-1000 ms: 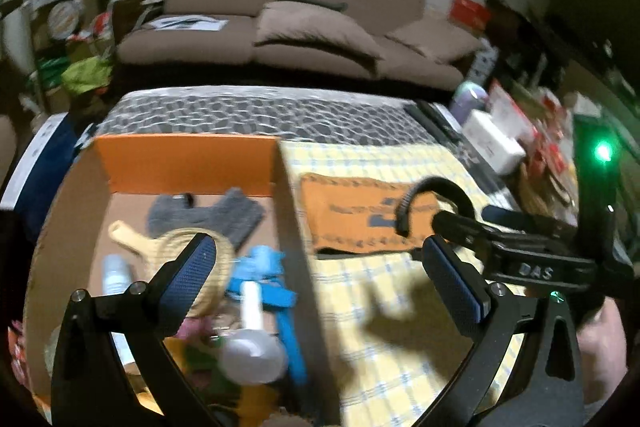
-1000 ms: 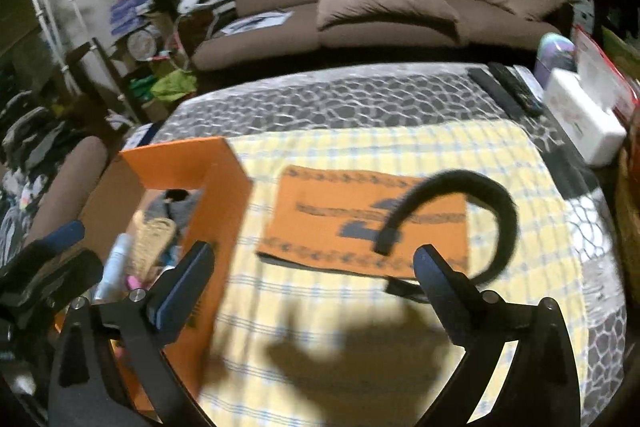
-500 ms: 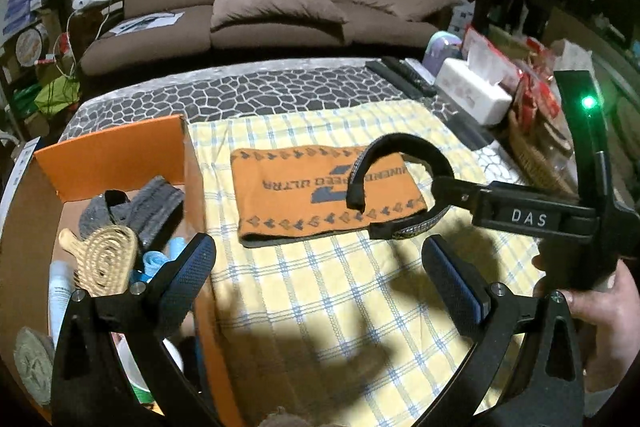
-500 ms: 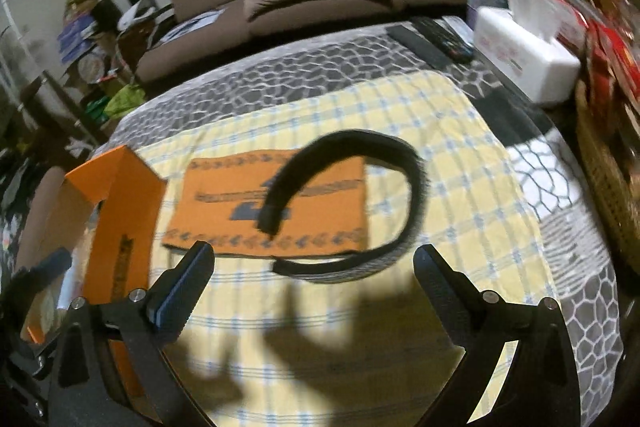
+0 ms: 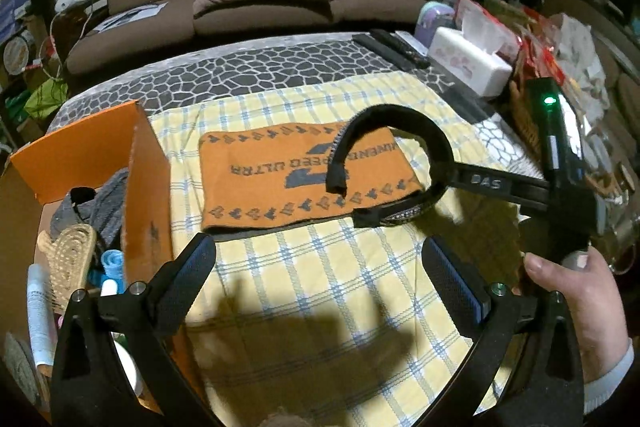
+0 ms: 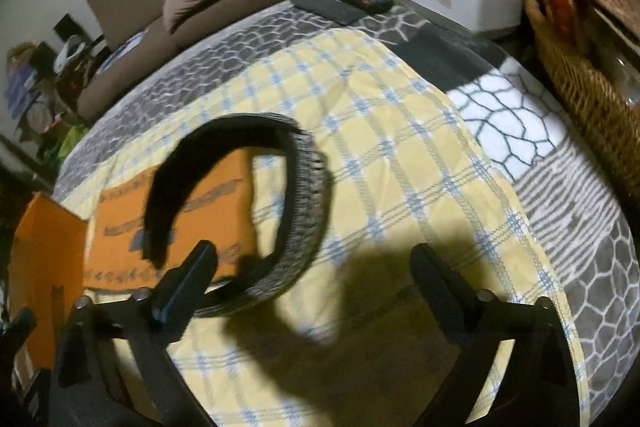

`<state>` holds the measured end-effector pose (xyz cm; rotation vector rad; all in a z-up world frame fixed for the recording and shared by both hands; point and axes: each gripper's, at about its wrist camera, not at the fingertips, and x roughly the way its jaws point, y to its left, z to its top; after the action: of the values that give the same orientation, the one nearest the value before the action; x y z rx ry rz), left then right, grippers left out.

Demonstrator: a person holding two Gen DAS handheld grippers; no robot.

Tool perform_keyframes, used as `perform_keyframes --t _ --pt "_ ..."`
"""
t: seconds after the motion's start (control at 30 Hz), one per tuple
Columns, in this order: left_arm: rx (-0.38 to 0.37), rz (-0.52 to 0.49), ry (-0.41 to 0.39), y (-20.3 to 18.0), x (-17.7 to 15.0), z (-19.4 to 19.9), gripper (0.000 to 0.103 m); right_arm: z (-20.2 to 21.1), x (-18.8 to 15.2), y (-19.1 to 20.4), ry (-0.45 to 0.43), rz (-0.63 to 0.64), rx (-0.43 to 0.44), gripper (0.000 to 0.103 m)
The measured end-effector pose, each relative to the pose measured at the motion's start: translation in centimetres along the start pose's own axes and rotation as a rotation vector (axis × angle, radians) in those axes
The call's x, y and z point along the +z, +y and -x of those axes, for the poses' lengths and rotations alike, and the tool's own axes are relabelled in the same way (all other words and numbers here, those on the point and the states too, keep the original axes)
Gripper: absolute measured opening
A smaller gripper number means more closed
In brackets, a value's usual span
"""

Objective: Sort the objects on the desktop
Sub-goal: 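Move right tool to the black patterned headband and grasp it, then move left tool to the orange towel and pinch its edge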

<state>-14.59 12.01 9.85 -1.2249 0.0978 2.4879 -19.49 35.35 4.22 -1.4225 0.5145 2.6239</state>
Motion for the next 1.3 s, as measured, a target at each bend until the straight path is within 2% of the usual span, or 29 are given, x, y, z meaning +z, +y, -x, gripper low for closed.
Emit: perform_keyframes --t 0.07,0.13,0.2,0.27,0.3,0.33,0.53,0.63,0.7,0.73,0.83,0.93,1.13,1.3 --pt "-0.005 -0.005 0.007 -0.3 -0.1 -0.3 0.103 -0.8 -0.2 -0.3 0.013 0.008 -0.038 0.079" --pt "-0.006 -0.004 0.012 -0.2 -0.2 -0.6 0.103 -1.0 -0.5 -0.6 0.001 0.037 -0.053 0.073" --pt "-0.006 0.000 0.015 -0.1 -0.2 -0.7 0.103 -0.6 -0.4 -0.9 -0.005 0.050 -0.069 0.060" --pt "-0.005 0.013 0.019 0.0 -0.2 -1.0 0.103 0.0 -0.3 -1.2 -0.011 0.057 -0.088 0.039" --pt "-0.008 0.018 0.021 0.0 -0.2 -1.2 0.103 0.3 -0.3 -1.3 -0.011 0.068 -0.106 0.035" --pt "-0.013 0.026 0.024 0.1 -0.2 -1.4 0.103 0.3 -0.3 -1.4 -0.010 0.072 -0.112 0.028" --pt "-0.005 0.030 0.032 -0.3 -0.1 -2.2 0.103 0.2 -0.2 -1.3 0.009 0.091 -0.119 0.027" --pt "0.001 0.041 0.028 -0.2 0.1 -2.4 0.103 -0.6 -0.5 -0.6 0.034 0.123 -0.118 0.037" --pt "0.003 0.044 0.026 -0.1 0.2 -2.4 0.103 -0.9 -0.8 -0.3 0.032 0.144 -0.129 0.037" --pt "0.005 0.043 0.026 -0.1 0.2 -2.4 0.103 -1.0 -0.8 -0.2 0.034 0.152 -0.131 0.036" --pt "0.009 0.039 0.032 -0.1 0.2 -2.6 0.103 -0.8 -0.8 -0.4 0.034 0.149 -0.108 0.016" --pt "0.014 0.040 0.036 -0.2 0.1 -2.8 0.103 -0.6 -0.8 -0.3 0.036 0.153 -0.091 0.009" --pt "0.024 0.041 0.043 -0.4 0.2 -3.4 0.103 0.3 -0.6 -0.7 0.032 0.132 -0.026 0.009" --pt "0.043 0.065 0.033 -0.4 0.9 -3.9 0.103 2.7 0.4 -1.8 -0.030 0.094 0.007 0.009"
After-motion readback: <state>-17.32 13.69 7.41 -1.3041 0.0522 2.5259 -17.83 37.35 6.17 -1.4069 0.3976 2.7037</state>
